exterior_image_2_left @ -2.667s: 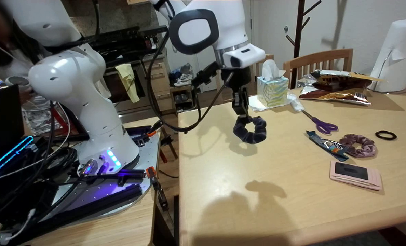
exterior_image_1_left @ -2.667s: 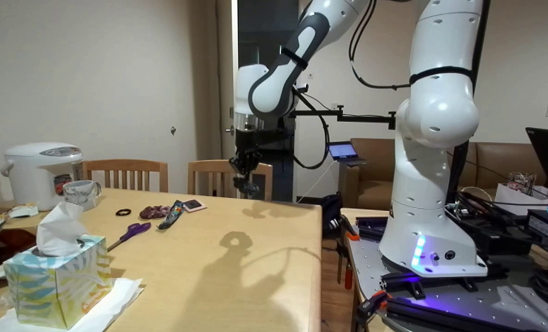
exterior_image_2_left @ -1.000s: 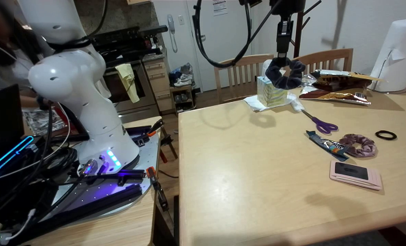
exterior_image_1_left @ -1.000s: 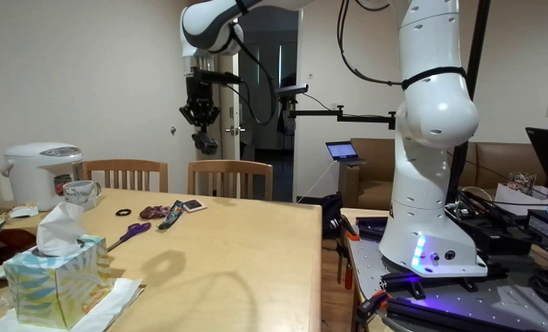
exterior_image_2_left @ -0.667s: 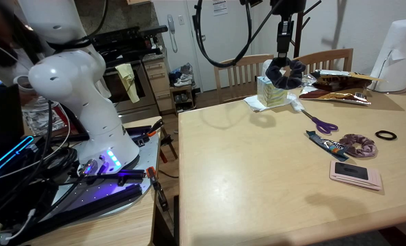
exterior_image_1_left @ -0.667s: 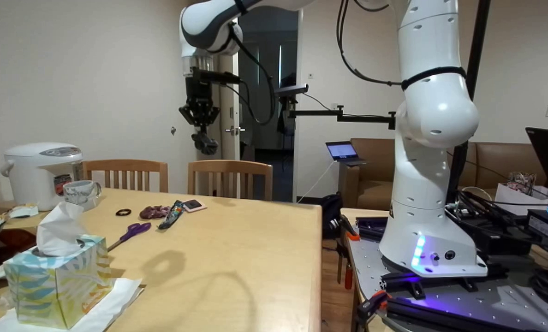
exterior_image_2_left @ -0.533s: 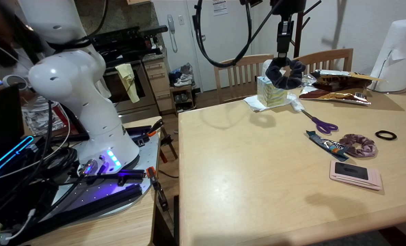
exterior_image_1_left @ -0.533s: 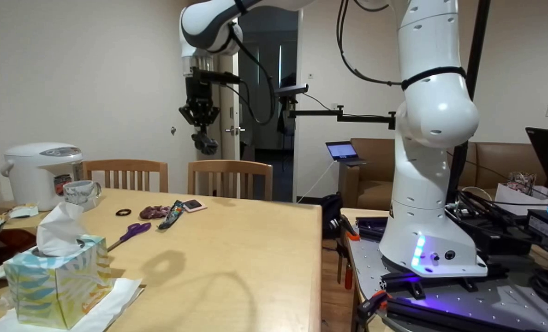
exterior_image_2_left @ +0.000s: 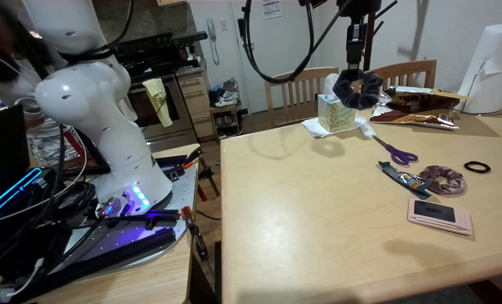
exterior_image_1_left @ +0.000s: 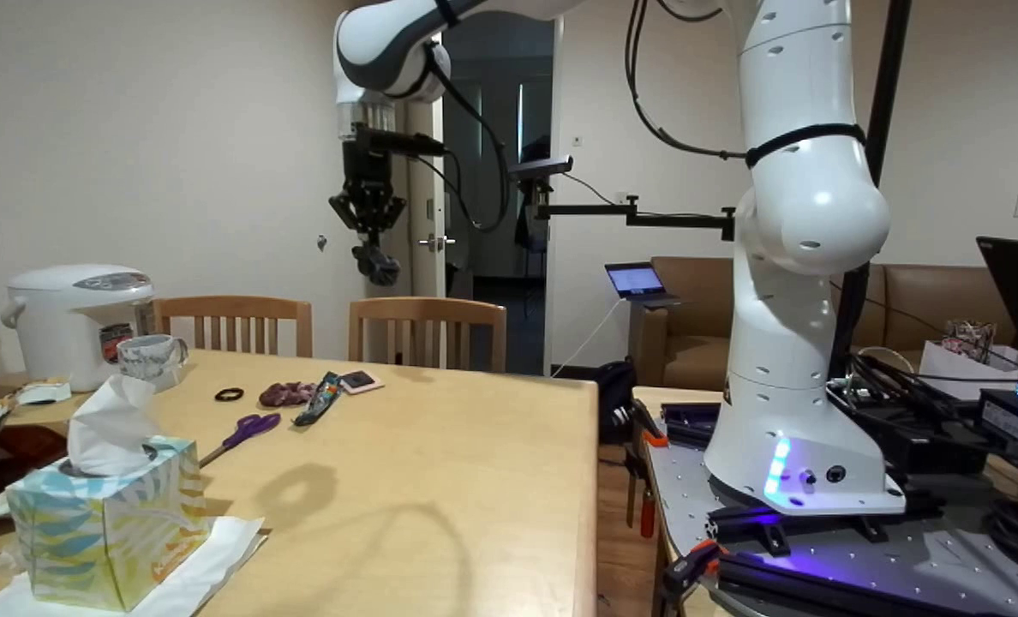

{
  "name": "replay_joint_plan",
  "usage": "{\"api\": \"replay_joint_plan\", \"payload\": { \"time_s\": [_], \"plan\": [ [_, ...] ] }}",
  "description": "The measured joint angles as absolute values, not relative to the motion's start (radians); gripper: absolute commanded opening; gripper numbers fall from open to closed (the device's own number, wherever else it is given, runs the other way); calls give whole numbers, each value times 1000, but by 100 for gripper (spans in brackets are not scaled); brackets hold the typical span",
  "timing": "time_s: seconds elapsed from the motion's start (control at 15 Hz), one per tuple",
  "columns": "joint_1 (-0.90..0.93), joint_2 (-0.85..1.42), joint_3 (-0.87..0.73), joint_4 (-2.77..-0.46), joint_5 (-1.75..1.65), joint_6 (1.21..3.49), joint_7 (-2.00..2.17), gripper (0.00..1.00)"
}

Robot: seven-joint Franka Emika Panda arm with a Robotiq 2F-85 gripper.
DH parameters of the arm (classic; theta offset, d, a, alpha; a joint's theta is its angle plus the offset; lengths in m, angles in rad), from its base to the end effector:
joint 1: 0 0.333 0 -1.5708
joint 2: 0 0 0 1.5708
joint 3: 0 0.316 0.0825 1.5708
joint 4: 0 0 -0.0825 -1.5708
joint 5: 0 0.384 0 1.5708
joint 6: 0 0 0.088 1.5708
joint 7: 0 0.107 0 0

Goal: Move the gray scrunchie to the middle of the table

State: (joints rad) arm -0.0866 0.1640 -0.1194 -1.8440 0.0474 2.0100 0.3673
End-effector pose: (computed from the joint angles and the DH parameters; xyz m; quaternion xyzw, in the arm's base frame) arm 0.5923 -0.1178 0.4373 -0.9565 0.2916 -0.0007 0.0118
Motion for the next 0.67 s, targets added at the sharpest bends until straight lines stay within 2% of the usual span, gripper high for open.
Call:
{"api": "replay_joint_plan", "payload": {
  "time_s": [0.33,0.67],
  "plan": [
    [-76,243,-118,-1723,37,2065,407,1],
    [-13,433,-120,-1543,-15,2068,535,1]
  ]
}}
